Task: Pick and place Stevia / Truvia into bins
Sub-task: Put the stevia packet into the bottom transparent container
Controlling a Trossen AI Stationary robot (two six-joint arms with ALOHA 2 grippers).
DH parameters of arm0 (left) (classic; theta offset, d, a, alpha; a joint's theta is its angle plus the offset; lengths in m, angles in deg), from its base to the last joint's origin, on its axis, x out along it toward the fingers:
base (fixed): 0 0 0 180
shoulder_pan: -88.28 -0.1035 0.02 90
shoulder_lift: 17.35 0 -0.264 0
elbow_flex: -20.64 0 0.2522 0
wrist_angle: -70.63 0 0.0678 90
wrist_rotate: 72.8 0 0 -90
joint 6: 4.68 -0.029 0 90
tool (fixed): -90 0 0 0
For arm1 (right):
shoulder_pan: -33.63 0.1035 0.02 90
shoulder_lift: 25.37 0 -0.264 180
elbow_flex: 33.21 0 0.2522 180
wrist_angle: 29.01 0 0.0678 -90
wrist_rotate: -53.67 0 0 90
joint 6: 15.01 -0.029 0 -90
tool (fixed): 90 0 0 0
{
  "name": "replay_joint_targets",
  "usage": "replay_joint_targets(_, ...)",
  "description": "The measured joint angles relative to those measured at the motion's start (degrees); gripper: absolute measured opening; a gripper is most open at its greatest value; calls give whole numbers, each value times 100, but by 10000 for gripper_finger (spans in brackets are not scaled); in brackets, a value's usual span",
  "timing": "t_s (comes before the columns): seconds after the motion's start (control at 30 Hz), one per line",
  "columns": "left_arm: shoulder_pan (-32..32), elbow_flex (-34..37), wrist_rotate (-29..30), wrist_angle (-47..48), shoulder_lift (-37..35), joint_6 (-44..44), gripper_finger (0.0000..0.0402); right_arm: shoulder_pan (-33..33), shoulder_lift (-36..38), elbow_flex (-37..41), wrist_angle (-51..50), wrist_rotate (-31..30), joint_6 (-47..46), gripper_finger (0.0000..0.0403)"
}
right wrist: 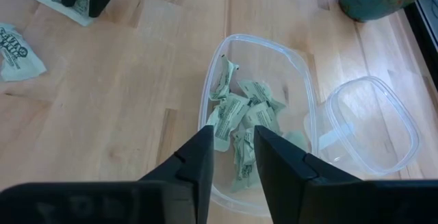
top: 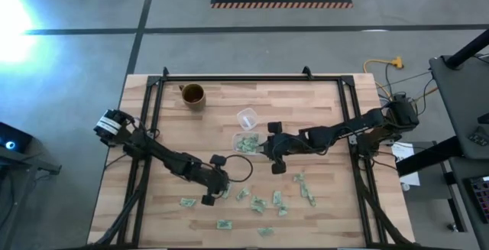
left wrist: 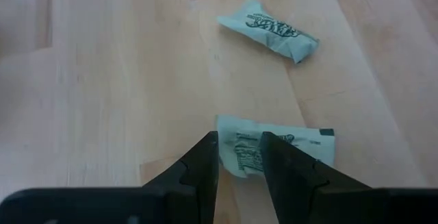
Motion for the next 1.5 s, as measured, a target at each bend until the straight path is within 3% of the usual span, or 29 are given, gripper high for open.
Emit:
replay_joint_targets(0.37,3,0,-76,359,-375,-32,93,0,0,0,-10,11,4,91)
replay_joint_targets(0.53,11,0,-36,716,-662,462,93,0,-1,0,-31,11,12,86)
replay_joint_targets(1.5,2,11,-340,380,-316,592,93,0,-2,0,-118,11,-45,77)
